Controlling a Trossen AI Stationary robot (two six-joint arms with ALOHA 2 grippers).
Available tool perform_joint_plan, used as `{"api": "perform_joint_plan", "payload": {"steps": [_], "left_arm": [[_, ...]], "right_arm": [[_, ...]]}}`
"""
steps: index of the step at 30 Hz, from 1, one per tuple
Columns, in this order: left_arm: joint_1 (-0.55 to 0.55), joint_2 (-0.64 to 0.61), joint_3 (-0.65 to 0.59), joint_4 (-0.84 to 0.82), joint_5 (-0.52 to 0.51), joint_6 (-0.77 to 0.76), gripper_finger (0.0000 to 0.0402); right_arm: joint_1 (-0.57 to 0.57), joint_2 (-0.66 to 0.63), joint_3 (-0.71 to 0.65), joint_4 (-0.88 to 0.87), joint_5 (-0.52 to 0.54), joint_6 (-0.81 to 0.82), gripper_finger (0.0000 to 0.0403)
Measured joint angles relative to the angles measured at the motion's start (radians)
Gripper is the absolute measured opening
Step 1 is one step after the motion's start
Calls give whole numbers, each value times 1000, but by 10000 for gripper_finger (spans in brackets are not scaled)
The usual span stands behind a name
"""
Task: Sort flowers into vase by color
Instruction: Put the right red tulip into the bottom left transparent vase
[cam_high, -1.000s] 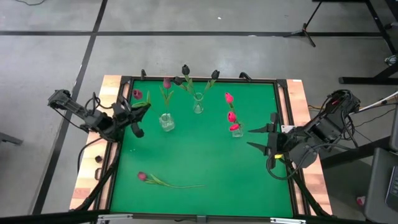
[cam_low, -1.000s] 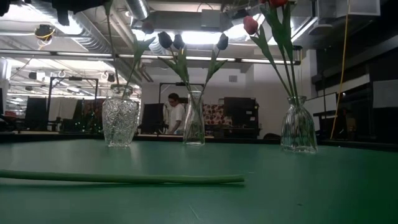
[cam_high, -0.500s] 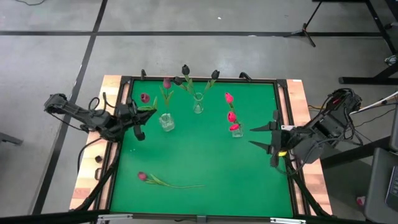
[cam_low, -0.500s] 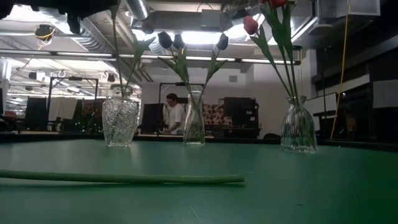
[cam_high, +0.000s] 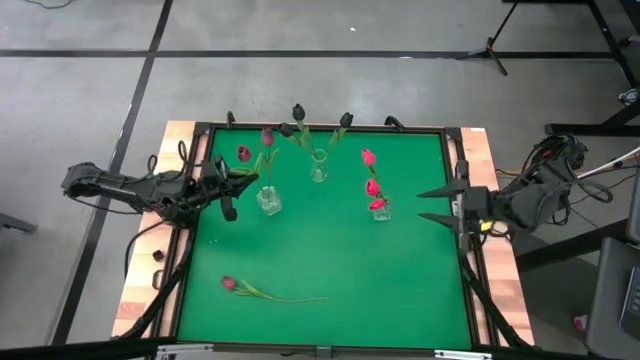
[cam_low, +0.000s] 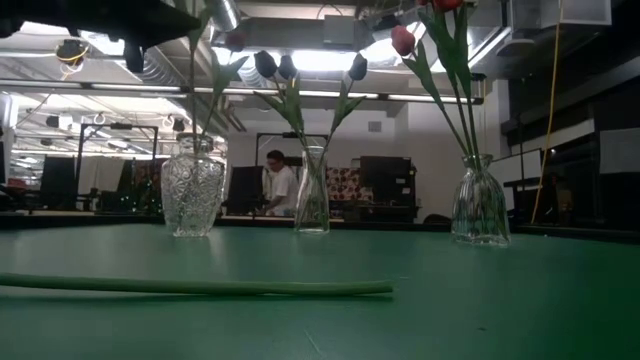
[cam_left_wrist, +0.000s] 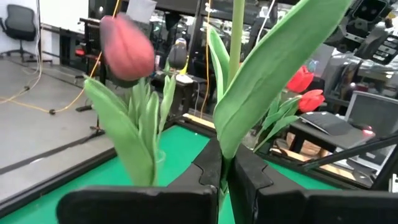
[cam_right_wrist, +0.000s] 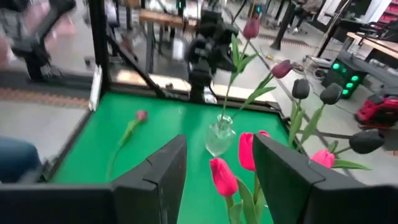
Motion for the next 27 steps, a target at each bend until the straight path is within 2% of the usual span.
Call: {"api": "perform_joint_plan", "payload": {"steps": [5,9,13,17,27], "left_arm": [[29,0,0,-29,21,-19,9],[30,0,0,-55,21,-20,9],[30,0,0,-133,-2,-68,9],[30,3,0,-222,-17,-107,14],[30,3,0,-240,-27,-111,98]], "right_arm": [[-1,-97,-145,135,-27,-1,182],[-1,-137,-229,172,-17,-1,182],[-1,-167,-270,208,-9,-4,182],[-1,-178,-302,255,-43,-21,182],[-1,-188,-317,271,-44,-24,182]]}}
